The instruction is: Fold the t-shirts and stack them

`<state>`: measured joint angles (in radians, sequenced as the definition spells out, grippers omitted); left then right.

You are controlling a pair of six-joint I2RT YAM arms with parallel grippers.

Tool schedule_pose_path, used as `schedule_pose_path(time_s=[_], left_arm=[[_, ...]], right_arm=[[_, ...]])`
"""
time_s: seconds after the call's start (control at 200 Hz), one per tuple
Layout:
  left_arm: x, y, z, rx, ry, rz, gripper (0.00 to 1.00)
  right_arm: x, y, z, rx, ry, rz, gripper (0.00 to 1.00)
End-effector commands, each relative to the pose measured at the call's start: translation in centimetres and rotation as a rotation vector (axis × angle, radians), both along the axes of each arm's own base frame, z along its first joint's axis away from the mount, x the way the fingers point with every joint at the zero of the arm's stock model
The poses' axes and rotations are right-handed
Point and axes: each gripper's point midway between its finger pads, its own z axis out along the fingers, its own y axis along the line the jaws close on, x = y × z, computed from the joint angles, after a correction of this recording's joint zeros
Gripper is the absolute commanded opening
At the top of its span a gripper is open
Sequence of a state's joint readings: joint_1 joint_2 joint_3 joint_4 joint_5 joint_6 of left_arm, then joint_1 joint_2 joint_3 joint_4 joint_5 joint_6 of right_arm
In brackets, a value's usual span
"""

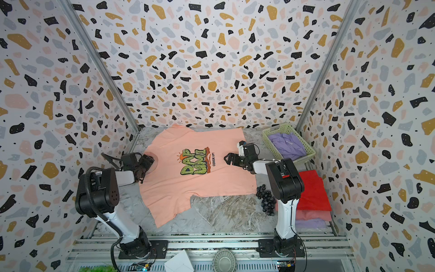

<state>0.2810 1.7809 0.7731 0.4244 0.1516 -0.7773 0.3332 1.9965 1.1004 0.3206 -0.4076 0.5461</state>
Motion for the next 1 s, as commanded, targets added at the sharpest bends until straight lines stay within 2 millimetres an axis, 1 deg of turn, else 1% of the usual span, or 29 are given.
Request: schedule_pose_path(time_s=[0.0, 0.04, 0.11, 0.21, 0.255, 0.27, 0.32, 0.36, 0.446, 0.556, 0.616, 0.631, 0.736, 0.891, 0.996], left_arm=[[-2.0, -0.2, -1.9, -0.001, 0.083, 0.0, 0.85], [-1.4, -0.9, -1.0, -0.019, 0.044, -0.036, 0.85], [-0.2, -1.8, 1.4, -0.035, -0.034, -0.087, 0.84], [1.5, -3.0, 5.1, 0.032, -0.077, -0.161, 0.84], [2.4, -3.4, 6.2, 0.089, -0.065, -0.189, 0.84], [2.3, -3.6, 6.0, 0.103, -0.039, -0.197, 0.84], [3.2, -3.9, 6.4, 0.144, -0.017, -0.214, 0.85], [3.9, -4.1, 6.4, 0.14, -0.014, -0.223, 0.85], [5.8, -4.7, 6.2, 0.106, -0.045, -0.241, 0.84], [8.1, -5.7, 5.6, 0.087, -0.066, -0.279, 0.84], [8.9, -6.4, 5.1, 0.062, -0.077, -0.311, 0.84], [9.3, -6.4, 5.5, 0.063, -0.105, -0.312, 0.84], [10.2, -6.7, 4.2, 0.038, -0.104, -0.311, 0.84], [11.2, -7.7, 1.4, 0.018, -0.051, -0.325, 0.84], [11.5, -8.2, -0.5, 0.017, -0.015, -0.325, 0.84]], right_arm=[[-2.0, -1.4, -4.3, -0.043, 0.152, -0.04, 0.99], [-2.1, -1.1, -4.0, -0.034, 0.144, -0.027, 0.99], [-1.9, -0.7, -2.9, -0.017, 0.119, -0.003, 1.0], [-1.6, -0.3, -1.0, -0.005, 0.066, 0.02, 1.0], [-1.4, -0.2, -0.2, -0.005, 0.04, 0.026, 1.0], [-1.3, -0.3, 0.0, -0.007, 0.035, 0.026, 1.0], [-1.1, -0.4, 0.6, -0.015, 0.018, 0.023, 1.0], [-1.0, -0.5, 0.9, -0.024, 0.009, 0.019, 1.0], [-0.9, -0.7, 0.9, -0.029, 0.007, 0.013, 1.0], [-1.3, -0.8, 0.3, -0.032, 0.031, 0.007, 0.99], [-1.7, -1.1, -0.2, -0.039, 0.052, -0.006, 0.99], [-1.8, -1.2, -0.3, -0.041, 0.056, -0.008, 0.99], [-2.9, -1.9, -0.8, -0.058, 0.092, -0.032, 0.98], [-5.0, -3.0, -1.7, -0.07, 0.135, -0.061, 0.98], [-5.8, -3.4, -1.9, -0.042, 0.16, -0.083, 0.98]])
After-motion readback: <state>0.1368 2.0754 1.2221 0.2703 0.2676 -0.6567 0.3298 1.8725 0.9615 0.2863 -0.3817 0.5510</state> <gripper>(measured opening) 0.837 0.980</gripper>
